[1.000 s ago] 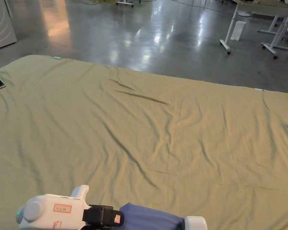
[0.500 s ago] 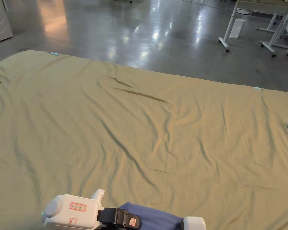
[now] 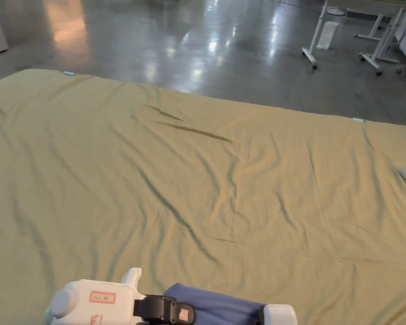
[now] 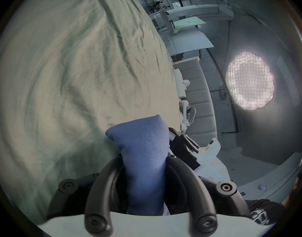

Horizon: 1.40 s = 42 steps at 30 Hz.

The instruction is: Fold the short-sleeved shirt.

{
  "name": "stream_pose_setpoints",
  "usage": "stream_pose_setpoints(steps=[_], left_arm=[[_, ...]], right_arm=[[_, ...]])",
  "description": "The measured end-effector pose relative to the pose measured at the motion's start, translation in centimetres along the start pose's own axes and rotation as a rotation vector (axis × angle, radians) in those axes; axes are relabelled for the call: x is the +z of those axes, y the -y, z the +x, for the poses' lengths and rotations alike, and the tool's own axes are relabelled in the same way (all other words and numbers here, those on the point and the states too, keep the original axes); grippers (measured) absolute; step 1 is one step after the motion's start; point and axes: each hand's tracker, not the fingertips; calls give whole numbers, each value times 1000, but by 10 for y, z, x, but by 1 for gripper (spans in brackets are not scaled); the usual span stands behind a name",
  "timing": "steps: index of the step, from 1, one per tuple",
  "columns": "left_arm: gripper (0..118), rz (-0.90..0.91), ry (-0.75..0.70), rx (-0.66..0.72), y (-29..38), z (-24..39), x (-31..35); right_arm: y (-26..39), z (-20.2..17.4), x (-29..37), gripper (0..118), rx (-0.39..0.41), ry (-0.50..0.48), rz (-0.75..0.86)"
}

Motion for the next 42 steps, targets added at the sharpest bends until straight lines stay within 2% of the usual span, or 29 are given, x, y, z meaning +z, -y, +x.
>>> stream_pose_setpoints(steps=[3, 6, 15, 22, 29, 36, 37, 38, 39, 41, 42], left_arm=[[29, 10, 22, 19, -6, 7, 16], [29, 25, 13, 36, -20, 12, 43], [29, 89, -199, -17, -81, 17, 169], [29, 100, -387, -41, -126, 24, 277], [29, 71, -638, -11, -140, 22, 339], [30, 68, -831, 30, -150, -1, 351], [31, 75, -862, 35, -151, -3, 350], [37, 64, -887, 31, -151, -3, 348], [49, 67, -934, 2, -151, -2, 346], [55, 95, -1029, -54, -154, 2, 351], [64, 116, -1077, -64, -155, 6, 355]], right_arm=[[-15, 9, 5, 0, 7, 26, 33], [-38, 27, 13, 0, -35, 37, 87], [-125, 86, 30, 0, -67, 112, 269], [-167, 120, 42, 0, -94, 149, 342], [-169, 126, 47, 0, -96, 171, 348], [-158, 121, 40, 0, -100, 164, 312], [-156, 120, 39, 0, -100, 163, 307], [-156, 119, 38, 0, -100, 161, 303], [-155, 118, 38, 0, -97, 159, 300], [-154, 117, 38, 0, -92, 157, 297], [-155, 117, 38, 0, -91, 154, 295]])
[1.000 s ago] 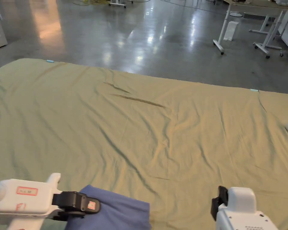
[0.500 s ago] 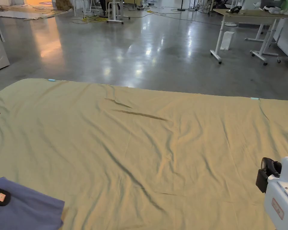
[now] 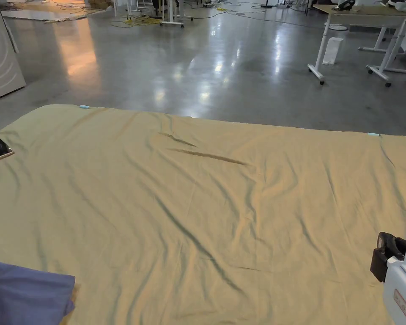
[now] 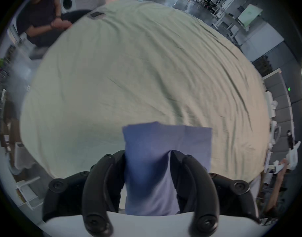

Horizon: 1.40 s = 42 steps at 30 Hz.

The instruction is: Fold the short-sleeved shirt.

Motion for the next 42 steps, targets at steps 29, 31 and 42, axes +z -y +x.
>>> stream_pose_setpoints(steps=[29, 31, 42], left_arm=[[30, 978, 115, -220, 116, 344, 36], [22, 1017, 75, -213, 126, 363, 37], [1, 1031, 142, -212, 149, 387, 32]], right_arm=[[-13, -3, 19, 0, -62, -37, 96], [-14, -3, 21, 0, -63, -33, 107], [-4, -8, 24, 0, -44, -57, 139]])
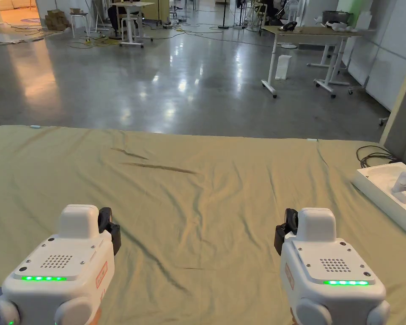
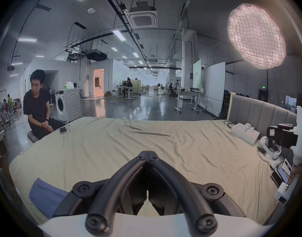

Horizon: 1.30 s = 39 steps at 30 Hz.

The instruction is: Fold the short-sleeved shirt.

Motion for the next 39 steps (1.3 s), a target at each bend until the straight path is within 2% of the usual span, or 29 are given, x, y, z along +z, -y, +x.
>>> stream_pose_setpoints(steps=[24, 38, 39], left_arm=[[1, 21, -21, -99, -15, 12, -4], [1, 1, -10, -88, -13, 16, -5], [5, -5, -13, -92, -13, 17, -6]], right_arm=[[-1, 7, 2, 0, -26, 12, 22], [-5, 4, 2, 0, -3, 20, 17], [-6, 2, 2, 4, 8, 29, 11]])
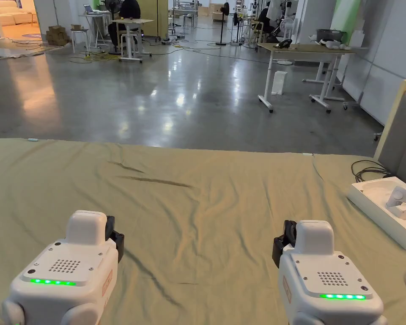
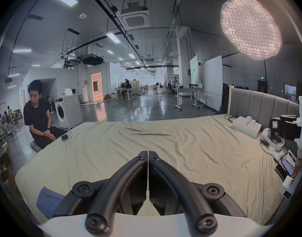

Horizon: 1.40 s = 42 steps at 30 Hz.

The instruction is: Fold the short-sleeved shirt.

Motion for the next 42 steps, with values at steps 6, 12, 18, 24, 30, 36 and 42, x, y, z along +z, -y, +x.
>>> stream_pose_setpoints(steps=[6, 12, 18, 24, 30, 36, 42], left_arm=[[68, -6, 28, 7, 3, 2, 1], [85, 11, 3, 22, 3, 3, 2], [85, 37, -30, 67, 1, -3, 2], [85, 43, -52, 70, -1, -6, 3], [87, 59, -72, 32, -4, -6, 3], [88, 62, -54, 32, -7, -6, 2], [88, 57, -36, 65, -8, -7, 0]], right_arm=[[2, -1, -2, 84, -9, 10, -4], [3, 1, -3, 114, -38, 3, -5], [2, 0, 0, 114, -20, -10, 23], [-2, 0, 0, 114, -23, -32, 24], [-6, 7, -4, 114, -111, -64, -8], [-10, 17, -8, 114, -174, -99, -30], [-18, 3, -10, 114, -94, 42, -39]])
